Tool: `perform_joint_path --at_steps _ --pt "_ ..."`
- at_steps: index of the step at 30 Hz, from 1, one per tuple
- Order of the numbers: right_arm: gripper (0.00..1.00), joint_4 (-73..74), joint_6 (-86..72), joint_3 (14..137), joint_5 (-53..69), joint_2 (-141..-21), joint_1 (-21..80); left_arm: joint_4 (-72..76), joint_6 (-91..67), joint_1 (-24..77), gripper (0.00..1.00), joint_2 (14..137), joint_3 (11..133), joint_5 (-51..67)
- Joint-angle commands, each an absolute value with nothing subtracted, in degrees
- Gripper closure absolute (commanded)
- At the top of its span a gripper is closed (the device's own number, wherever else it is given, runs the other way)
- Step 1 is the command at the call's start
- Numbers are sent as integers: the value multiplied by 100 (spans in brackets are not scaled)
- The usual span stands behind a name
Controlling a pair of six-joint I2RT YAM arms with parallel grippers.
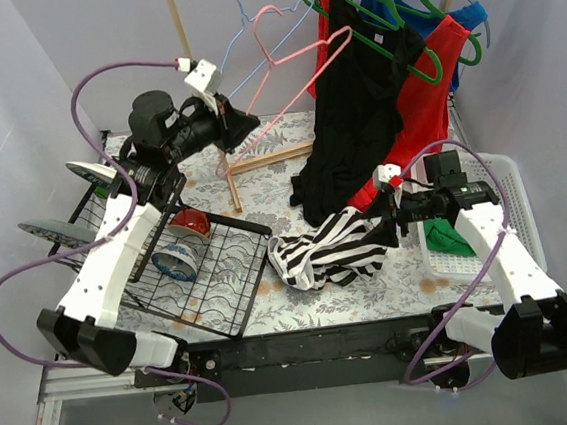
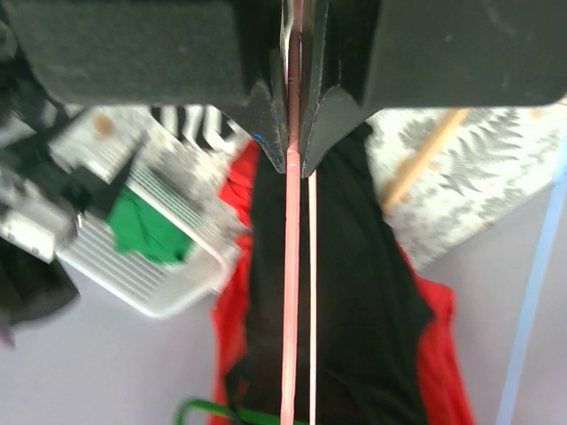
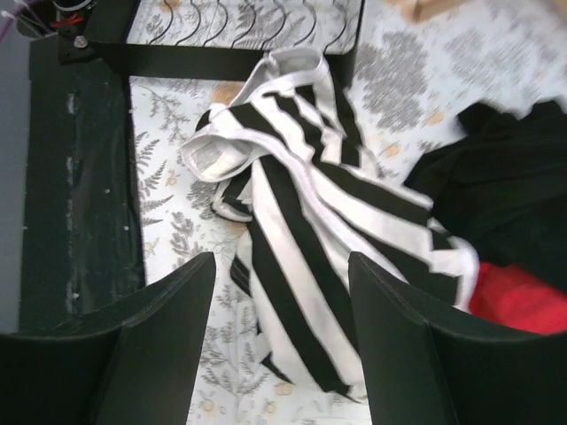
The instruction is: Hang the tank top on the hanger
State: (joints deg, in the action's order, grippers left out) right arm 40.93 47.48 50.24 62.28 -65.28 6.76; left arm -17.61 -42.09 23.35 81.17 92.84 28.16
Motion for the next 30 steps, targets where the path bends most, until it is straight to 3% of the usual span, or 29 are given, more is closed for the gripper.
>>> perform_joint_path --at_steps 1,6,10,16,30 --pt "30 5237 6193 6001 6223 -6039 642 -2021 -4464 2329 100 7394 8415 3857" --pt "29 6178 6504 7782 6029 -6055 642 -2197 -4579 2478 100 6926 7402 4508" --pt "28 6232 6093 8455 6283 -6328 650 -2215 -4597 3022 100 6794 6786 4509" --pt "29 5555 5336 8105 6311 -6513 659 -2206 -4623 3928 100 6864 6434 4113" --pt "33 5590 5186 7102 6522 -6917 1248 -1706 -4895 4017 100 6636 5898 4342"
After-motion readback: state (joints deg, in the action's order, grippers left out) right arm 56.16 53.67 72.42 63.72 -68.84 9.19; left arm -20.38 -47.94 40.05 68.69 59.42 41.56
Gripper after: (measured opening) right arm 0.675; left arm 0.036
